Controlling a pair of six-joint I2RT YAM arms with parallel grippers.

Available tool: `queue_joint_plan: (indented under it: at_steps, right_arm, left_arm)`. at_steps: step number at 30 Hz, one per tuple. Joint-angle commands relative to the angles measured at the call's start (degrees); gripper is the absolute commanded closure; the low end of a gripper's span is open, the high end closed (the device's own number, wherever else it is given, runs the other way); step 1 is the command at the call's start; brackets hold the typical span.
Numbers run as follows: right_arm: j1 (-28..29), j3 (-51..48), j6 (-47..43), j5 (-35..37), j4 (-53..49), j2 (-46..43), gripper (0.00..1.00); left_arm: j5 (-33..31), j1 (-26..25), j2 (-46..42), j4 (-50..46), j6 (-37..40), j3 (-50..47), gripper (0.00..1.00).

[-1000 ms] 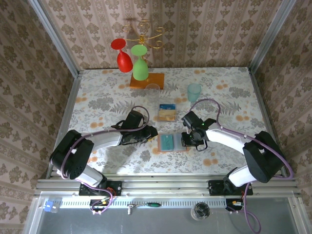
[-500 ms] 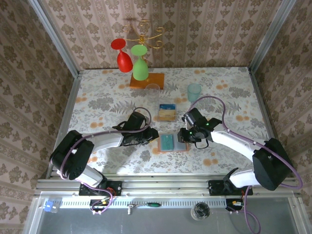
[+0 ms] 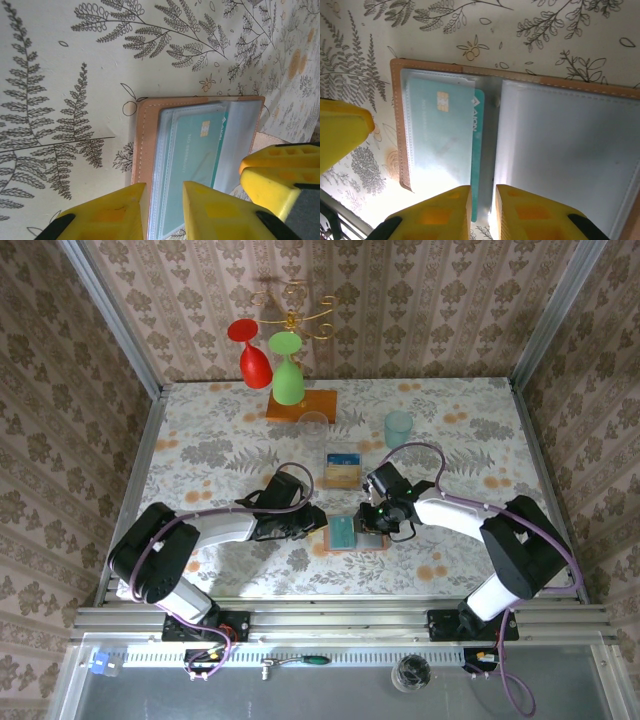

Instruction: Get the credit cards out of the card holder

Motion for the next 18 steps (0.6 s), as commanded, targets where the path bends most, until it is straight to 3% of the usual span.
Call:
queue_joint_plan:
  at_steps: [1,18]
  right_arm:
    - [-0.7,1.0,-0.4,-0.3,1.2,0.7,0.8]
    - [-1.4,-0.7,0.2,-2.2,4.6,2.4,0.86]
  left_arm:
    - [-0.1,0.0,1.0,0.7,1.1,0.2,0.75]
    - [0.4,0.8,1.9,0.2,1.7,1.3,0.75]
